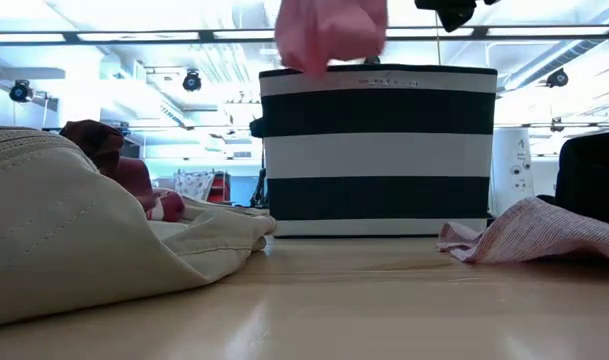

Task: Sort clothes
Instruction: Put the pink underwear into the laundry bin, then put the black underwear into the laundry bin

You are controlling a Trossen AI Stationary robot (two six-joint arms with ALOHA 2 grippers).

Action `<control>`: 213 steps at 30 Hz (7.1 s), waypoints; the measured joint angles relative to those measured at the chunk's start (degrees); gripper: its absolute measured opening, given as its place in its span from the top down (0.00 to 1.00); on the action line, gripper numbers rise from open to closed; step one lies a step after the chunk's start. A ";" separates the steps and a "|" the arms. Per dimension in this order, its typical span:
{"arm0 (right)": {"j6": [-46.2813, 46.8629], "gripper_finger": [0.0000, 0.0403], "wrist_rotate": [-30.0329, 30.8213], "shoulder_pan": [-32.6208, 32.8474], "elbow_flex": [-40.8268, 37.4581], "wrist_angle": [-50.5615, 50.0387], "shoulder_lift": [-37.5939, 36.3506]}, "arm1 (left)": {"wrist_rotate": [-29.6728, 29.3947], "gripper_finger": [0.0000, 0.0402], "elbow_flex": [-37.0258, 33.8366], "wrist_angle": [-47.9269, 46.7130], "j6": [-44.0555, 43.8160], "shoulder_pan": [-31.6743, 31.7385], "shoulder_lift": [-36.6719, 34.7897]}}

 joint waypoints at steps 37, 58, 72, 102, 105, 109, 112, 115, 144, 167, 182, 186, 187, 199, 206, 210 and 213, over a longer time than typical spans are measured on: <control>-2.19 1.00 0.03 0.09 0.00 0.12 0.00 | 19.36 0.79 28.16 -24.62 -1.42 16.34 33.19; 0.21 0.87 -0.15 1.28 1.88 -3.72 0.97 | 17.29 0.54 27.28 -30.24 8.77 6.80 26.38; 4.24 0.67 -0.10 7.57 1.90 -5.37 1.74 | 17.35 0.97 2.22 -23.56 7.66 0.12 9.83; 31.16 0.51 -7.93 17.27 1.95 -12.96 18.23 | 7.41 0.91 -71.76 24.73 -22.88 -19.63 -37.50; 33.92 0.48 -8.13 18.44 1.95 -13.14 20.92 | 5.48 0.82 -73.95 26.83 -22.88 -21.04 -37.29; 37.13 0.44 -8.13 19.15 1.95 -13.59 24.14 | 4.50 0.67 -75.37 28.31 -22.58 -22.32 -37.23; 39.55 0.40 -8.05 19.13 1.95 -14.86 26.25 | 2.51 0.57 -75.65 28.18 -21.85 -23.45 -37.25; 41.32 0.38 -7.51 19.08 2.32 -18.43 28.58 | 0.81 0.48 -75.68 28.22 -21.10 -24.60 -37.22; 25.29 1.00 2.71 17.51 42.02 -44.29 38.87 | 2.78 0.65 -75.81 31.13 -18.32 -27.90 -30.30; 12.00 1.00 15.47 8.19 42.40 -39.46 21.45 | 0.73 0.39 -75.79 33.76 -16.81 -27.92 -30.68; 1.68 0.90 20.47 6.19 42.40 -29.73 22.51 | 0.76 0.41 -75.79 32.85 -17.62 -28.01 -30.74; 0.82 0.99 19.00 6.32 42.40 -30.82 23.89 | 0.77 0.44 -75.79 32.77 -18.96 -28.01 -30.74; 0.87 0.99 18.92 6.32 42.40 -31.06 24.13 | 0.78 0.44 -75.79 32.77 -19.08 -28.01 -30.74; -2.48 1.00 23.76 6.19 42.40 -23.49 20.81 | 0.80 0.48 -75.79 32.97 -19.41 -28.01 -30.78; -9.58 1.00 29.74 6.14 42.40 -13.87 17.97 | 0.80 0.46 -75.79 33.02 -19.41 -28.01 -30.78; -17.67 1.00 35.41 5.61 42.40 -5.27 17.25 | 0.80 0.46 -75.79 33.00 -19.41 -28.01 -30.78; -24.20 1.00 37.10 3.84 42.40 1.10 17.14 | 0.80 0.46 -75.79 32.99 -19.41 -28.01 -30.78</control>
